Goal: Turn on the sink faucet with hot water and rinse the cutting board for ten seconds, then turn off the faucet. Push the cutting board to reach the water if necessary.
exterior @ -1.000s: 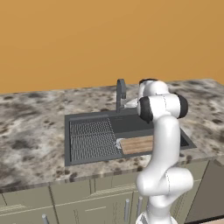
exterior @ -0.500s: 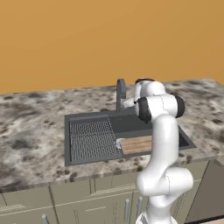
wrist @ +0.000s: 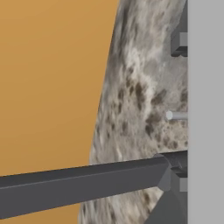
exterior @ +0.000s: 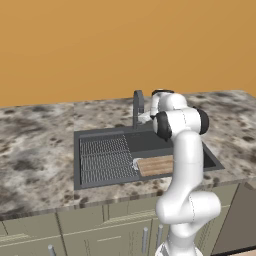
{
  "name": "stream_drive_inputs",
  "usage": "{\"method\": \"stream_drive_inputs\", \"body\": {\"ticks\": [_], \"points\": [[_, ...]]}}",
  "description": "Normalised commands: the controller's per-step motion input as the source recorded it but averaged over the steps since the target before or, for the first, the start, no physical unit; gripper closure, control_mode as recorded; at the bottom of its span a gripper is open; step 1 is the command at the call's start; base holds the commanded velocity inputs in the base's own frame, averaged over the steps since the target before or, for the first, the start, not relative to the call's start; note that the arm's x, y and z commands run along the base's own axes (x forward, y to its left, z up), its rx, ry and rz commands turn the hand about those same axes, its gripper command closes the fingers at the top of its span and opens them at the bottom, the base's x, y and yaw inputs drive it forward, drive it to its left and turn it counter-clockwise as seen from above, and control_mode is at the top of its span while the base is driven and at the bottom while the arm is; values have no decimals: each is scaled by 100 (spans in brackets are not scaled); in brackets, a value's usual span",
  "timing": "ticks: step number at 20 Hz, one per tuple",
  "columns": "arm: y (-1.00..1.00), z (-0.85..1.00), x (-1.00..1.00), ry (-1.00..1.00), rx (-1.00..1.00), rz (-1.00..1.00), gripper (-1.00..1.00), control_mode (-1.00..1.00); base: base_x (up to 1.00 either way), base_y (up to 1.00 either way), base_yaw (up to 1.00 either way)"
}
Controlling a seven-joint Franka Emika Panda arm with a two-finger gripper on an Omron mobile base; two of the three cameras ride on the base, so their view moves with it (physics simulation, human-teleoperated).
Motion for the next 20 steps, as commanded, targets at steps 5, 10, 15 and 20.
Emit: {"method": "stream_drive_inputs", "body": {"ticks": [5,10,15,20], "points": [[4,0,0,0,0,0,-100,-100,0,0,0],[0,-3,0,0,0,0,-100,-100,0,0,0],[0,-6,0,0,0,0,-100,-100,0,0,0],[0,-4,0,0,0,0,-100,-100,0,0,0]]}}
